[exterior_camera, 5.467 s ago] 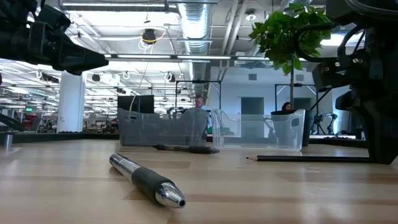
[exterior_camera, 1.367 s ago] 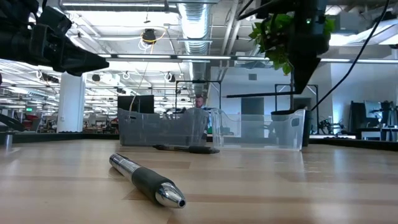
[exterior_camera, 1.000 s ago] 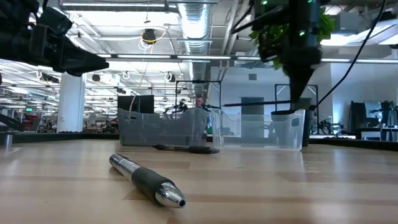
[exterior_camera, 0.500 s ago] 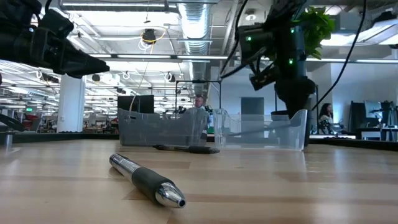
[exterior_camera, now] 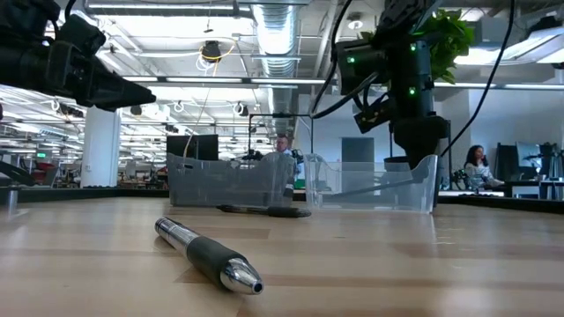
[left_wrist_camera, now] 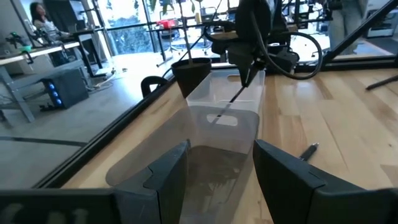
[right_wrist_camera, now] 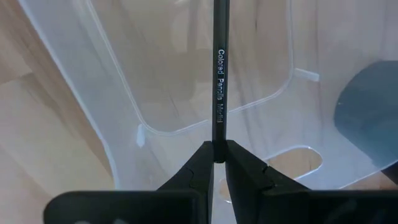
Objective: Sort pens & pencils
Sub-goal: Put the black colored pencil into the transparent bin, then put the top black pen into the black bin
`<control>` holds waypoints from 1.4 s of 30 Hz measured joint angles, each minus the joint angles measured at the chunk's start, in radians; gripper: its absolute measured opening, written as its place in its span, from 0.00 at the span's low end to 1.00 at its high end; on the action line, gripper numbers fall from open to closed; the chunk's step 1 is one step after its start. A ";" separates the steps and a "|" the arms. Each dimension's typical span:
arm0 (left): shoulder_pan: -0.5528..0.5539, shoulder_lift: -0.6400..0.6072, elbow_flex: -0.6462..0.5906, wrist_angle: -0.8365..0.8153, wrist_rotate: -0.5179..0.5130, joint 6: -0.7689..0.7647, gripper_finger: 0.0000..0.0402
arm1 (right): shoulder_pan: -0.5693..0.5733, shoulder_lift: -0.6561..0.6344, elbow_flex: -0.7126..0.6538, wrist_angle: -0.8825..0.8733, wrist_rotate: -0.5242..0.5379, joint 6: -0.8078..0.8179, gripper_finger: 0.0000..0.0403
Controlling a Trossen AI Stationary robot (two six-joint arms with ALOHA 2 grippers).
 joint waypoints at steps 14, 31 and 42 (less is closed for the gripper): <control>0.000 0.000 0.000 0.000 -0.002 0.000 0.43 | 0.003 0.000 0.000 0.000 0.002 0.024 0.30; 0.000 0.000 0.000 0.000 -0.001 -0.038 0.43 | 0.127 -0.090 0.248 -0.025 0.052 0.178 0.39; 0.000 0.000 0.000 0.000 0.003 -0.054 0.43 | 0.283 -0.089 0.250 0.246 0.025 0.269 0.39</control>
